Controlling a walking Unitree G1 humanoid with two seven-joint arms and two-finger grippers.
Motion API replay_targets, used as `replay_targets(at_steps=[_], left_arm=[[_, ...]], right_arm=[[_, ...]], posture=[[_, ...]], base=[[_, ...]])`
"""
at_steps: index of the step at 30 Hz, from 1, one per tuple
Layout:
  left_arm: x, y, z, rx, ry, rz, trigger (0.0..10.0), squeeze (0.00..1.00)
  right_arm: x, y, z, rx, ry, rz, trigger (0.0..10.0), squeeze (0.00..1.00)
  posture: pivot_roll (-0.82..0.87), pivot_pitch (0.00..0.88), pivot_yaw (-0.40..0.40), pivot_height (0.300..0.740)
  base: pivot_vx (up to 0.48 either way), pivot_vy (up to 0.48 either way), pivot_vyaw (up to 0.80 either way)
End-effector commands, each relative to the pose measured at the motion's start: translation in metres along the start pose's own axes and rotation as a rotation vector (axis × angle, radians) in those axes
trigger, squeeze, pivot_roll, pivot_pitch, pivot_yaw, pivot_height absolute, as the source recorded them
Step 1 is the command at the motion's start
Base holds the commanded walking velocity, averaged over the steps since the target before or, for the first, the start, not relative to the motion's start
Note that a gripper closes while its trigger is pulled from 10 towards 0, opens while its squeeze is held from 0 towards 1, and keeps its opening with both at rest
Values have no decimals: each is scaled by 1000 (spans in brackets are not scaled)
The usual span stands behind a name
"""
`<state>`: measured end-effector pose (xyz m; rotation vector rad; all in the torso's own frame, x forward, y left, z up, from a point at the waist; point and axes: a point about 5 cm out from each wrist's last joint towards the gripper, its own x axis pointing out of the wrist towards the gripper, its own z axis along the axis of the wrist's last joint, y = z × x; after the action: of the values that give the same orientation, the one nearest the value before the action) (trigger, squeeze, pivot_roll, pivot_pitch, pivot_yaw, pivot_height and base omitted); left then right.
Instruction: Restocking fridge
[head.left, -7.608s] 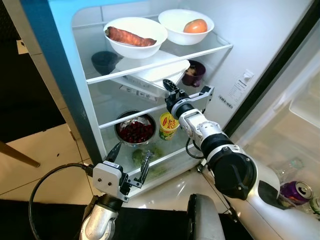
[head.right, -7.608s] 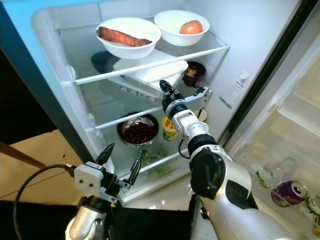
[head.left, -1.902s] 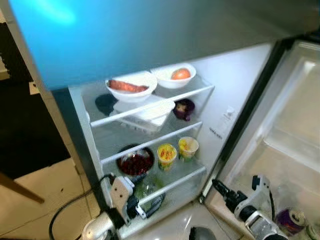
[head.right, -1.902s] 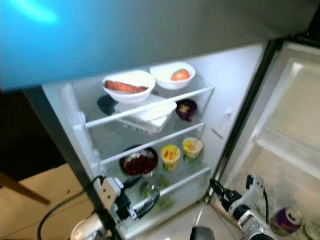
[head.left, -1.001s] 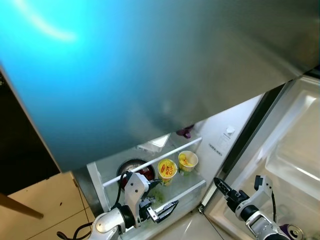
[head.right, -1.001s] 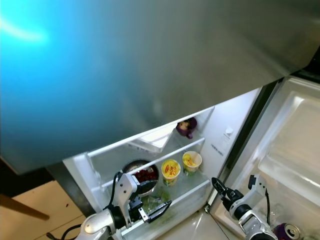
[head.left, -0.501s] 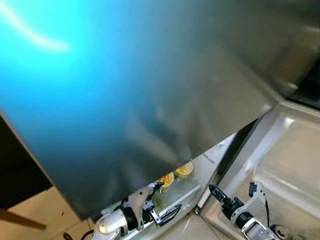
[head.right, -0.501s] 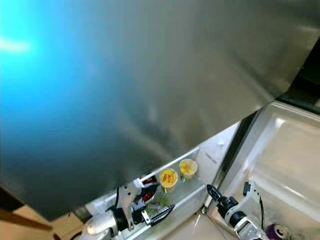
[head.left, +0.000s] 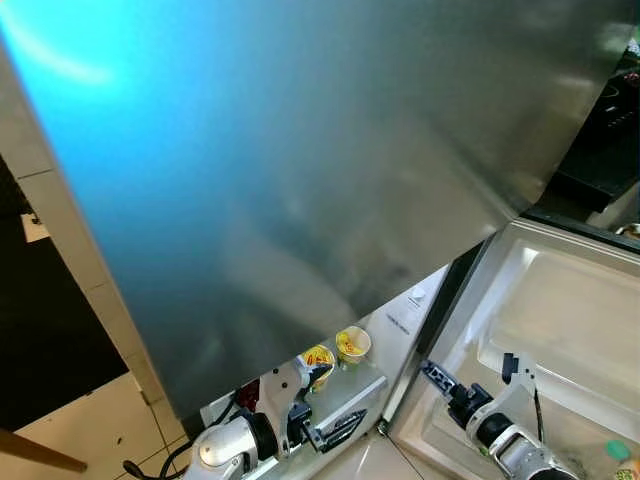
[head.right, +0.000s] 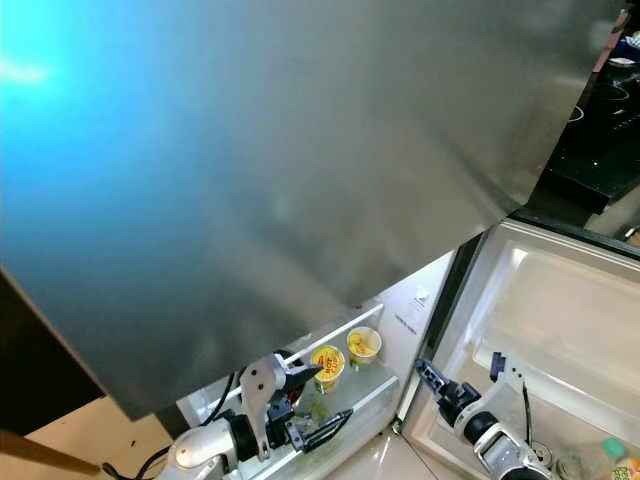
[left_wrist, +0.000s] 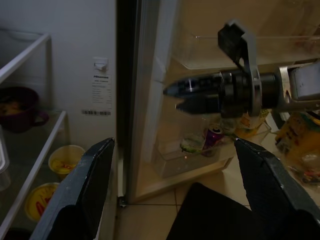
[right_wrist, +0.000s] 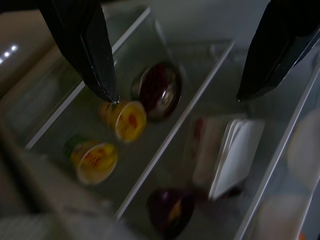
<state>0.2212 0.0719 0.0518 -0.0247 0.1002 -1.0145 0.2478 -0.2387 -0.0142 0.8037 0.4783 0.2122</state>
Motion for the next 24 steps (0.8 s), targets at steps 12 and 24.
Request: replay_targets(at_steps=[12, 24], left_arm=[[-7, -3, -16, 5, 87, -15, 10000, 0], [-33, -6, -82, -133, 343, 129, 10000, 0]], right_arm=[[-44, -37, -63, -224, 536, -270, 10000, 0], [-99, -70, -107, -372, 680, -671, 10000, 0]], posture=[[-35, 8, -52, 740], [-45, 0, -60, 740]], base=[[0, 0, 0], [-23, 0, 0]])
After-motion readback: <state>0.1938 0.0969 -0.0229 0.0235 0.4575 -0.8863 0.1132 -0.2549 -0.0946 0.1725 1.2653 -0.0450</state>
